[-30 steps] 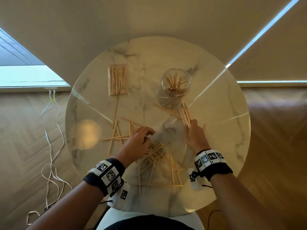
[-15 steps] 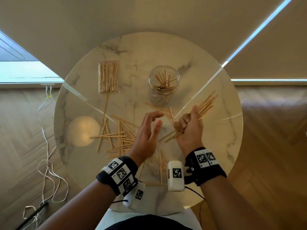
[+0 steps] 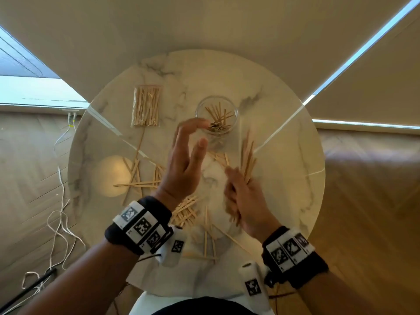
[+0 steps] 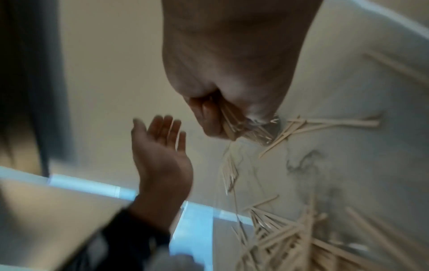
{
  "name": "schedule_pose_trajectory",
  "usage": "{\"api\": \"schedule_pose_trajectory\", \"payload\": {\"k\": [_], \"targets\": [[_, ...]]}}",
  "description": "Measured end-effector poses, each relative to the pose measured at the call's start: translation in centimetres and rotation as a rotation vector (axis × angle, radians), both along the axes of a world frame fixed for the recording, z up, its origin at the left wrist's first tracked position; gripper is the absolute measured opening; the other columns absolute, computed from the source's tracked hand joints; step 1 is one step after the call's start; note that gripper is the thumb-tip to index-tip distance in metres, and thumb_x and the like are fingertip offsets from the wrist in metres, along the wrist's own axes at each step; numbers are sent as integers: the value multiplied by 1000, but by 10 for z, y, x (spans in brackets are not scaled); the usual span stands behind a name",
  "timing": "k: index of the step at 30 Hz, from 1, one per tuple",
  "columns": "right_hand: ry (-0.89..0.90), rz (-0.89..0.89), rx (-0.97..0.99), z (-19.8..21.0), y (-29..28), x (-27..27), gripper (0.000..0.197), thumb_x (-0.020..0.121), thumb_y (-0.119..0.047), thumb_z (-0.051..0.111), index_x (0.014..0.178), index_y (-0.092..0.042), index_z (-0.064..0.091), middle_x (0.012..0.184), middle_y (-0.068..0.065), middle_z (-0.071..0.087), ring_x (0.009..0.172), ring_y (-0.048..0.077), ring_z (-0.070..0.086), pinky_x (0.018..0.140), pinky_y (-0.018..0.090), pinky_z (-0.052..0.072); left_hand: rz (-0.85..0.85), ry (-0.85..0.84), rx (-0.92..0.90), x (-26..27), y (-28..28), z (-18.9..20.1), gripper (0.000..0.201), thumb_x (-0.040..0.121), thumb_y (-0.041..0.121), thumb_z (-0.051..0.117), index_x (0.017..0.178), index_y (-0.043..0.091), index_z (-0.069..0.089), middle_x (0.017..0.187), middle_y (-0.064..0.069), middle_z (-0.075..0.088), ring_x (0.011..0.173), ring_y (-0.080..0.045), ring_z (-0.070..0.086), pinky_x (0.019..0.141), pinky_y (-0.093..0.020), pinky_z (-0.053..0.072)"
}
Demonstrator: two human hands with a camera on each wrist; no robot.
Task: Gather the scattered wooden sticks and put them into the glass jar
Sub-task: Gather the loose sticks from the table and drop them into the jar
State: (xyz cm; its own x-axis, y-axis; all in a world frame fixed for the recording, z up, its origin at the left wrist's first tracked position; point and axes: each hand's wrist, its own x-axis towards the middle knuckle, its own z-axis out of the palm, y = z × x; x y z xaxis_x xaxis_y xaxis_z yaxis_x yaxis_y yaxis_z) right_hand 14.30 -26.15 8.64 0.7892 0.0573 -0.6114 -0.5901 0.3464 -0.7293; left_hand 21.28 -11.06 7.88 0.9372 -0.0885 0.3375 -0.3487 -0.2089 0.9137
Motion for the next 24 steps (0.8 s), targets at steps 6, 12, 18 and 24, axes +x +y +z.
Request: {"api": "schedule_pose_trajectory", "payload": {"k": [6, 12, 18, 24], "targets": [[-144, 519, -346, 10, -7, -6, 33, 102, -35, 57, 75, -18, 48, 55, 0, 40, 42, 12, 34, 39, 24, 32, -331, 240, 58, 31, -24, 31, 36, 109, 31, 43, 129, 9, 64, 125, 0, 71, 123, -12, 65, 110, -40, 51], [-171, 657, -739, 9, -12, 35, 44, 94, -47, 62, 63, -17, 52, 54, -1, 52, 43, 11, 45, 51, 29, 39, -474, 465, 227, 26, -21, 21, 49, 112, 42, 30, 126, 19, 71, 125, 17, 70, 126, 5, 59, 116, -26, 40], [-152, 658, -734, 6, -4, 49, 44, 92, -43, 64, 58, -17, 54, 49, -5, 50, 38, 6, 42, 50, 27, 37, -488, 441, 119, 27, -13, 19, 80, 100, 72, 16, 141, 20, 62, 148, 9, 59, 144, -1, 44, 120, -22, 29], [-171, -42, -89, 31, 0, 55, 47, 100, -28, 61, 55, -17, 55, 49, -2, 35, 43, 14, 29, 47, 30, 24, -44, 135, -183, 1, -10, 5, 87, 102, 72, 14, 131, 3, 58, 129, -8, 65, 124, -18, 60, 105, -36, 47]]}}
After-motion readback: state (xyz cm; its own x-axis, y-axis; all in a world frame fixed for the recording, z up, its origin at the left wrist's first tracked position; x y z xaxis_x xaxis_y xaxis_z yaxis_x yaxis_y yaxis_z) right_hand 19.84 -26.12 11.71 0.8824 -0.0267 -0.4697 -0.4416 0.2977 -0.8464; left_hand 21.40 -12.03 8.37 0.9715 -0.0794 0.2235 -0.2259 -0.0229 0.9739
